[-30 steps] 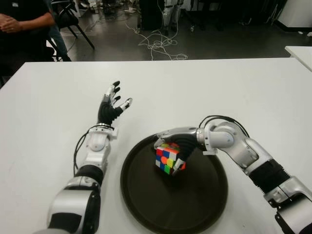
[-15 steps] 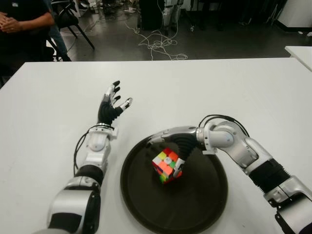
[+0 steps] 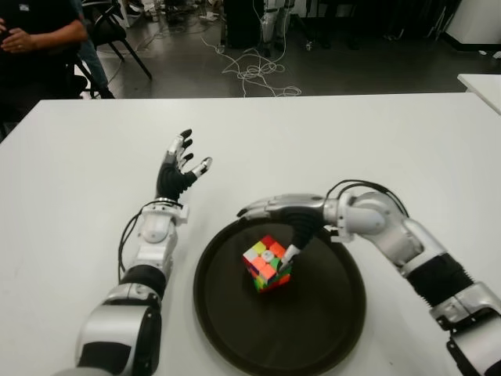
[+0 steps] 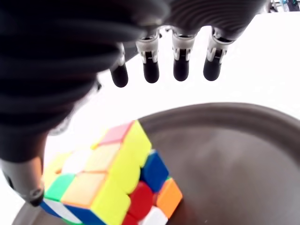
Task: Pick up the Rubik's Cube and put it in the plate
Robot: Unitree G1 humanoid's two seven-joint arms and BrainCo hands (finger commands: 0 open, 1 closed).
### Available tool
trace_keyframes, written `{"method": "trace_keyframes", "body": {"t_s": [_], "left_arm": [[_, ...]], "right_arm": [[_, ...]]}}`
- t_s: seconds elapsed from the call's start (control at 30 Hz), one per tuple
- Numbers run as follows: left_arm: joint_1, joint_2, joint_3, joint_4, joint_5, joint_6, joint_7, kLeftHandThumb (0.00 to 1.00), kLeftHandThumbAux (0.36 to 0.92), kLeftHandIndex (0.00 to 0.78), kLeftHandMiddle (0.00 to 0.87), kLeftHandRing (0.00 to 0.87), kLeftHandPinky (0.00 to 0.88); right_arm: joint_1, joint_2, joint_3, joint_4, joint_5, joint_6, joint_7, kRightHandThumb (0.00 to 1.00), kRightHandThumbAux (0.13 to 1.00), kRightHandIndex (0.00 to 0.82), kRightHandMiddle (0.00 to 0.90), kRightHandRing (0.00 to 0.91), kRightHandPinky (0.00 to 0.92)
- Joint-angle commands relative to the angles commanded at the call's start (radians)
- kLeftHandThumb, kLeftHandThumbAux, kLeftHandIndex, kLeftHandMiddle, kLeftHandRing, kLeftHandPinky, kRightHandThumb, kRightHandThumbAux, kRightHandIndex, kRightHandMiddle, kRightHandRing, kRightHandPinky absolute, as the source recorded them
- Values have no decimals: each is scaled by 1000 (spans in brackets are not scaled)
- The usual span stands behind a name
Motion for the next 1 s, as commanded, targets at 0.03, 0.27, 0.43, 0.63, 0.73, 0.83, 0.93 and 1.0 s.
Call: {"method": "trace_keyframes", "body": {"t_s": [0.03,0.27,0.43,0.63,0.73,0.83,0.93,1.0], "left_arm": [[0,1,-2,0,3,2,1,0,816,23,51,12,0],[-4,4,-4,7,11,9,10,0,808,24,47,8,0],[-8,6,-2,12,10,7,12,0,785,35,56,13,0],[-7,7,-7,16,22,-2,27,0,779,43,69,27,0],[-8,8,-7,19,21,-3,28,0,779,43,67,27,0],[-8,9,-7,19,21,-4,25,0,788,42,65,25,0],[-8,10,-9,18,24,-5,26,0,795,44,67,27,0],[-8,11,-11,17,27,-6,29,0,798,45,69,29,0]], "right_arm": [[-7,-24,-29,-24,45,7,25,0,577,0,0,0,0],[-17,-105,-179,-119,334,139,165,0,520,0,0,0,0],[-16,37,-285,-17,445,156,22,0,491,0,0,0,0],[19,195,-461,15,239,-5,-504,0,618,58,125,85,23],[13,206,-493,99,141,-114,-653,0,683,125,189,136,38],[-14,218,-498,265,-35,-219,-954,0,753,238,275,213,103],[-39,202,-468,425,-100,-226,-1125,0,788,288,312,254,135],[20,219,-456,515,-70,-198,-1147,0,798,288,314,258,140]]}}
